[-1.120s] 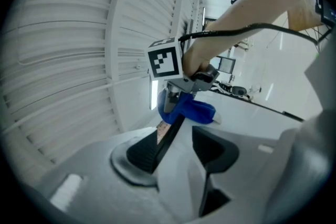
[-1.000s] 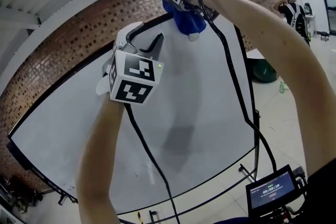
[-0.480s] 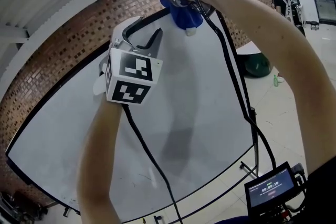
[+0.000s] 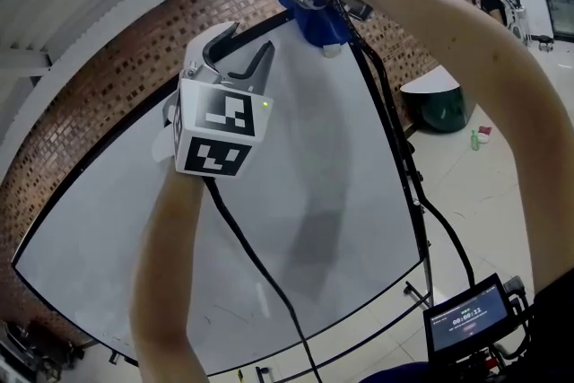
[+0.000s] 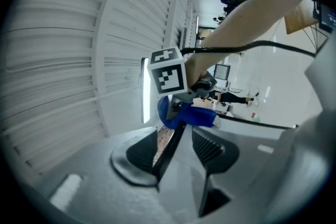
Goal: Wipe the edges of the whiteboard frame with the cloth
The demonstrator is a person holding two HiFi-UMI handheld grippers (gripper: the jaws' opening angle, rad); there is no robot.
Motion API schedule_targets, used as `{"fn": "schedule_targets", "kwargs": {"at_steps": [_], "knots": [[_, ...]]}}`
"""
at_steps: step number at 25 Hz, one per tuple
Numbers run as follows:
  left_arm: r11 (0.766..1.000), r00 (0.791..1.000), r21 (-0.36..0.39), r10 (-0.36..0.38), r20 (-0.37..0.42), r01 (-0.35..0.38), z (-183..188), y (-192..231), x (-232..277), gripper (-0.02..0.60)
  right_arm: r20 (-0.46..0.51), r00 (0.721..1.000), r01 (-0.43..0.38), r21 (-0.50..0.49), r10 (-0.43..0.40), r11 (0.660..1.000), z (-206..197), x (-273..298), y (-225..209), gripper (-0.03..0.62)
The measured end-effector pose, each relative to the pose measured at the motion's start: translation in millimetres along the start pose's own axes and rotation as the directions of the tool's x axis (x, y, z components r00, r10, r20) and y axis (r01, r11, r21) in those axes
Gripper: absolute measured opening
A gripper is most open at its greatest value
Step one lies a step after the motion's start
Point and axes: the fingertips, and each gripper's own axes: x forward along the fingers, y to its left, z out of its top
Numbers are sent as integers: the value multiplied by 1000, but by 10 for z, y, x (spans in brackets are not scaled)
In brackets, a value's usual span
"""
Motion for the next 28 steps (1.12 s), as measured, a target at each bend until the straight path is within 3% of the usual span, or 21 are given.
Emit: {"fn": "schedule_targets", "kwargs": {"at_steps": [3, 7, 10, 13, 15, 18, 24, 28], "knots": [[1000, 1000, 10, 13, -20, -12, 107, -73, 302, 209, 12, 1000, 9, -114, -7, 993, -18, 86, -113, 166], [1000, 1000, 17, 22, -7, -22, 184, -87, 297, 209, 27, 999, 36, -182, -32, 983, 42, 50, -95, 162], [1000, 1000, 19, 19, -15, -19, 244, -64, 354, 209, 28, 999, 36, -72, -34, 997, -77, 60, -378, 161], [1000, 1000, 25, 12, -23, -11, 211, -99, 387, 209, 128, 989, -96, 178, 74, 979, -179, 47, -427, 161], [1000, 1000, 31, 3, -24, -3, 181, -163, 391, 210, 192, 976, -165, 318, 107, 934, -287, 32, -434, 161], [999, 1000, 46, -8, -27, 9, 218, -265, 526, 209, 261, 955, -251, 451, 142, 857, -500, 43, -431, 161], [995, 998, 93, -37, -57, 43, 270, -462, 746, 209, 359, 906, -406, 592, 223, 696, -990, 122, -248, 163], [983, 995, 168, -58, -80, 71, 331, -627, 780, 209, 442, 862, -501, 662, 250, 558, -1245, 169, -126, 164]]}}
